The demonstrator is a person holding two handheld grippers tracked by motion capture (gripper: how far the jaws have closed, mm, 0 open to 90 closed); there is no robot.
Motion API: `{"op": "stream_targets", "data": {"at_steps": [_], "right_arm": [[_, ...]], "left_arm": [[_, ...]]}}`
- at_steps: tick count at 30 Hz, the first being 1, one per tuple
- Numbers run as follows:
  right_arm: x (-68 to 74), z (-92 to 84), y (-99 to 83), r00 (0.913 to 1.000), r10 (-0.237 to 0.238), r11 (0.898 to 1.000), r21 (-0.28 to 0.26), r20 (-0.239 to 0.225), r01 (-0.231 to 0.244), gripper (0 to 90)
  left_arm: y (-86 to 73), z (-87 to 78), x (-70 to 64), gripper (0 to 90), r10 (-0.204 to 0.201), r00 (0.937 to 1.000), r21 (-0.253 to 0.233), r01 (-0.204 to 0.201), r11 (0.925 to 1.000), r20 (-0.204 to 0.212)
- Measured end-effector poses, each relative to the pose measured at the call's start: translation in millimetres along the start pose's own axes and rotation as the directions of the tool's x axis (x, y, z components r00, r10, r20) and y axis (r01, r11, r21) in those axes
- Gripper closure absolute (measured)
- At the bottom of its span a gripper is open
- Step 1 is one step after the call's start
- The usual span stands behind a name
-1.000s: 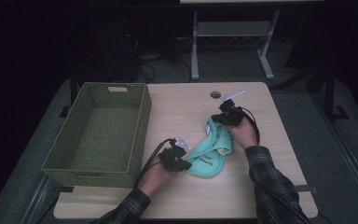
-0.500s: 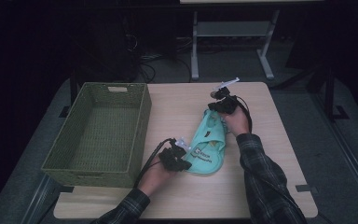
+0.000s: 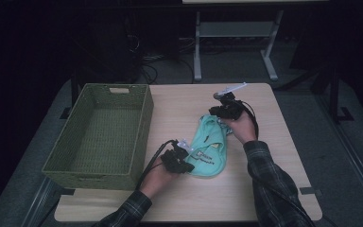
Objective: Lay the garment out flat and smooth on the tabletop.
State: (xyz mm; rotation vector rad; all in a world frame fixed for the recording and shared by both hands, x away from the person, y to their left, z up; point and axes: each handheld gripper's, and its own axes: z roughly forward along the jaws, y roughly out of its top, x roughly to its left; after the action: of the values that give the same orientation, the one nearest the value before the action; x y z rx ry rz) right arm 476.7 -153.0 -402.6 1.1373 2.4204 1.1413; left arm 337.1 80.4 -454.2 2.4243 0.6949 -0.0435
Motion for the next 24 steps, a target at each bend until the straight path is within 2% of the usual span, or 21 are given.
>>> {"op": "stream_targets", "data": {"at_steps": [2,3,6,12,13,21,24], "right_arm": [[0.6,-8.3,-3.8,1.0,-0.001,1.0,-0.008,-0.005,0.001,78.6],[0.5,-13.1,-6.6,0.9999,-0.01,1.0,-0.009,-0.009,0.01,78.6],[0.9,-24.3,-15.0,0.9998,-0.018,1.0,-0.016,-0.009,0.018,77.8],[0.5,-45.2,-35.4,0.9997,-0.016,0.999,-0.028,-0.021,0.015,77.4],[1.0,-48.1,-38.9,0.9996,-0.015,1.0,-0.028,-0.024,0.014,77.5],[2.1,-64.8,-68.0,0.9995,-0.01,0.999,-0.032,-0.031,0.009,77.5],[3.4,-67.5,-79.8,0.9992,-0.008,1.0,-0.026,-0.038,0.007,77.5]], "left_arm": [[1.2,-2.8,-1.2,84.5,-0.02,0.9997,-0.034,0.02,0.9992,0.015],[2.6,-5.4,-1.2,83.4,-0.016,0.9997,-0.043,0.017,0.9989,0.018],[7.6,-10.8,-1.7,79.9,-0.006,1.0,-0.066,0.006,0.9978,-0.004],[18.7,-14.6,4.4,74.3,0.017,0.9986,-0.06,-0.02,0.998,-0.05],[20.1,-14.2,4.7,74.1,0.007,0.9985,-0.066,-0.011,0.9978,-0.053],[42.6,-14.5,22.5,74.2,-0.003,0.9949,-0.093,-0.007,0.9957,-0.101],[48.9,-12.1,29.5,74.2,-0.022,0.9935,-0.104,0.01,0.9945,-0.112]]}}
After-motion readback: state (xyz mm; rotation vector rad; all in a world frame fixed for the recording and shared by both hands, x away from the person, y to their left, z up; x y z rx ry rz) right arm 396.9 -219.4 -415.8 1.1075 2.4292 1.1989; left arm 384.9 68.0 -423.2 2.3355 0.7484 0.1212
